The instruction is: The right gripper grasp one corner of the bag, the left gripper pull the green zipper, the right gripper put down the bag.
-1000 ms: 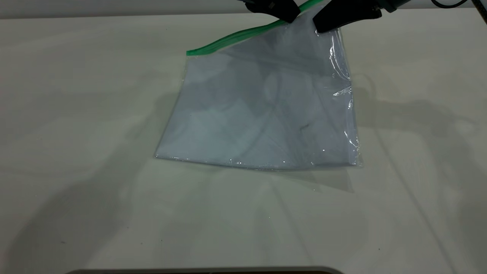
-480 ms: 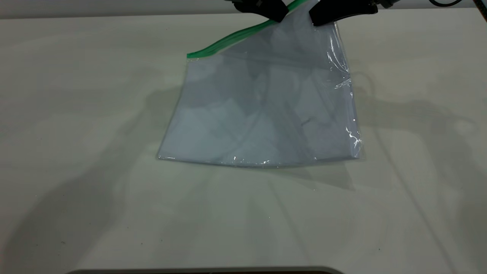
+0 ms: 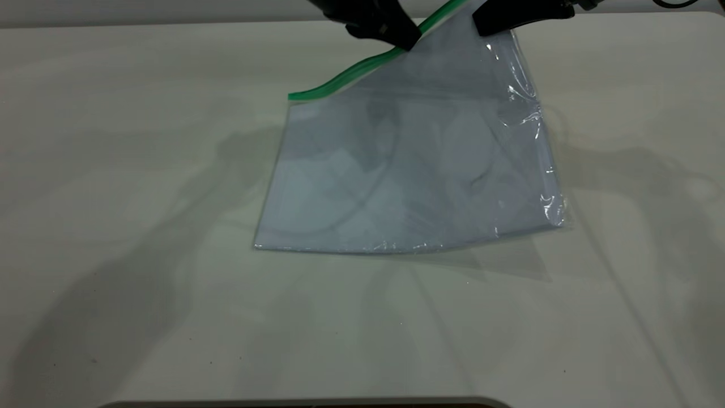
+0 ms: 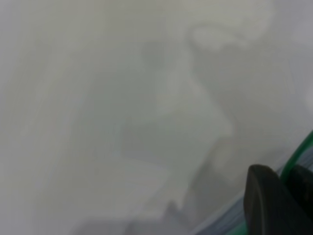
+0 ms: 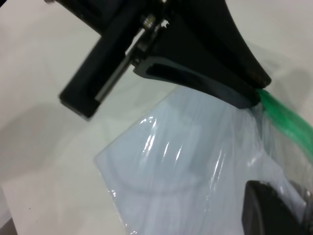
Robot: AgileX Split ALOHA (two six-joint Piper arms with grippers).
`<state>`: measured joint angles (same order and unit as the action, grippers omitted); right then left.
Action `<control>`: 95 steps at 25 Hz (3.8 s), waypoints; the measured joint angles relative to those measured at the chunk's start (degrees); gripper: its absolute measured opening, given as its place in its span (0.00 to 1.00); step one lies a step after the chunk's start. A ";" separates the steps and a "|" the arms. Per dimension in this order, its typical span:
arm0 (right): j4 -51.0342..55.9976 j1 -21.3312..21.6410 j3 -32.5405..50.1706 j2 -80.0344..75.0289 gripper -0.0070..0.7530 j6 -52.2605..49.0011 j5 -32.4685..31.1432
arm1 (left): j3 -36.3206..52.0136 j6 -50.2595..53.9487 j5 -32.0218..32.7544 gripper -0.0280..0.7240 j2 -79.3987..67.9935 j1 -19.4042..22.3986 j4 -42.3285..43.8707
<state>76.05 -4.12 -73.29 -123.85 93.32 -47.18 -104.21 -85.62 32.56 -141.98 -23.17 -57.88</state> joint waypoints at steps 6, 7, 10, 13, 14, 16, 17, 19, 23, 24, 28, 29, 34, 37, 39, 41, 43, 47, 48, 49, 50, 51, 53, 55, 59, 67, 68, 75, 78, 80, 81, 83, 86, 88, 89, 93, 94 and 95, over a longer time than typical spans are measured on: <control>0.36 0.12 0.00 0.00 0.05 0.36 0.06 | 0.00 -1.52 -3.38 0.15 -1.11 0.38 1.25; 0.54 0.12 0.00 0.00 0.05 0.36 0.11 | 0.00 -1.65 -3.60 0.15 -1.21 0.58 1.37; 1.16 0.12 0.00 0.00 0.05 0.39 0.11 | 0.00 -1.75 -3.88 0.16 -1.71 1.47 1.42; 1.35 0.12 0.00 0.00 0.05 0.65 0.05 | 0.00 -2.06 -3.88 0.16 -2.72 2.89 1.42; 1.40 0.12 0.00 0.00 0.05 0.77 0.05 | 0.00 -2.06 -4.00 0.16 -3.13 3.42 1.42; 1.54 0.12 0.00 0.00 0.05 0.82 -0.06 | 0.00 -2.06 -4.30 0.16 -3.73 4.44 1.48; 1.59 0.12 0.00 0.00 0.05 0.82 -0.06 | 0.00 -2.06 -4.60 0.16 -3.94 4.76 1.60; 1.71 0.12 0.00 0.00 0.05 0.82 -0.42 | 0.00 -2.06 -4.95 0.17 -4.49 5.51 1.82; 1.79 0.16 0.00 0.07 0.05 0.95 -0.48 | 0.00 -2.71 -5.01 0.18 -5.36 6.98 1.75; 1.85 0.16 0.00 0.09 0.05 1.01 -0.48 | 0.00 -2.76 -5.01 0.18 -5.63 7.31 1.69; 2.04 0.16 0.00 0.20 0.05 1.19 -0.95 | 0.00 -2.99 -6.05 0.19 -6.32 9.43 1.87; 2.16 0.16 0.00 0.31 0.05 1.24 -1.00 | 0.00 -2.99 -6.46 0.19 -6.48 10.26 1.97; 1.96 0.40 0.00 0.88 0.05 1.24 -1.85 | 0.00 -2.99 -10.53 0.19 -6.87 13.77 3.20; 1.96 0.45 0.00 0.94 0.05 1.32 -1.85 | 0.00 -2.99 -10.89 0.20 -7.27 15.27 3.20; 1.96 0.47 0.00 0.94 0.05 1.43 -1.87 | 0.00 -2.99 -10.83 0.20 -7.32 15.46 3.33; 1.96 0.52 0.00 0.94 0.05 1.43 -1.87 | 0.00 -2.99 -10.57 0.20 -7.32 15.48 3.27; 1.96 0.59 0.00 0.94 0.05 1.49 -1.98 | 0.00 -2.99 -10.17 0.20 -7.32 15.48 3.27; 1.96 0.59 0.00 0.94 0.05 1.66 -1.98 | 0.00 -2.99 -8.60 0.21 -7.32 15.48 3.22; 1.96 0.59 0.00 0.94 0.05 1.66 -1.98 | 0.00 -2.99 -8.02 0.21 -7.32 15.48 3.22; 1.96 0.59 0.00 0.94 0.05 1.70 -1.98 | 0.00 -2.99 -7.42 0.21 -7.32 15.48 3.22; 1.96 0.59 0.00 0.94 0.05 1.70 -1.98 | 0.00 -2.99 -7.16 0.21 -7.32 15.48 3.22; 1.96 0.59 0.00 0.94 0.05 1.72 -1.92 | 0.00 -2.92 -6.91 0.21 -7.32 15.48 3.22; 1.96 0.59 0.00 0.87 0.05 1.84 -0.58 | 0.00 -2.31 -6.47 0.22 -7.32 15.48 3.22; 2.27 0.59 0.00 0.39 0.05 2.30 2.08 | 0.00 -1.37 -5.52 0.23 -7.03 15.42 3.22; 4.56 0.59 0.00 -2.41 0.05 4.84 8.89 | 0.00 1.18 -2.15 0.25 -4.75 15.30 3.34; 8.63 0.59 0.00 -4.38 0.20 7.27 22.24 | 0.00 6.83 4.42 0.28 3.62 15.24 3.72; 8.86 0.59 0.00 -4.38 0.27 7.27 24.27 | 0.00 6.98 4.89 0.29 4.68 15.19 3.91; 9.51 0.59 0.00 -0.97 0.81 4.07 36.44 | 0.09 10.59 7.13 0.37 14.99 15.14 6.31; 7.64 0.59 0.06 4.65 0.89 -1.76 34.06 | 0.09 15.72 9.24 0.37 21.06 15.14 10.45; 4.05 0.59 0.06 10.07 0.89 -8.13 28.94 | 0.09 20.47 11.00 0.37 25.32 15.14 13.99; 1.20 0.59 0.06 12.51 0.88 -12.39 25.60 | 0.09 23.33 11.95 0.37 27.78 15.14 17.05; -6.45 0.59 0.06 18.34 0.84 -21.14 19.47 | 0.09 29.37 13.91 0.37 32.73 15.14 22.15; -18.89 0.59 0.06 26.16 0.77 -37.45 8.77 | 0.09 37.81 17.38 0.37 39.36 15.14 28.97; -26.17 0.59 0.06 31.43 0.73 -46.82 0.85 | 0.09 43.36 21.12 0.37 43.12 15.14 32.89; -29.95 0.59 0.06 33.59 0.71 -51.13 -2.24 | 0.09 46.57 23.24 0.37 44.95 15.14 34.23; -42.64 0.59 0.10 42.96 0.67 -63.09 -16.07 | 0.09 54.69 33.30 0.37 50.72 15.14 38.39; -45.63 0.59 0.10 45.10 0.66 -65.46 -19.36 | 0.22 55.96 34.33 0.37 51.77 15.14 38.95; -48.03 0.59 0.17 47.14 0.66 -68.34 -21.55 | 0.22 57.39 34.33 0.37 52.93 15.14 39.19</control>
<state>28.02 -3.54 -73.12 -76.71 24.98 -68.72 -103.98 -28.23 66.89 -89.05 -8.04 -18.69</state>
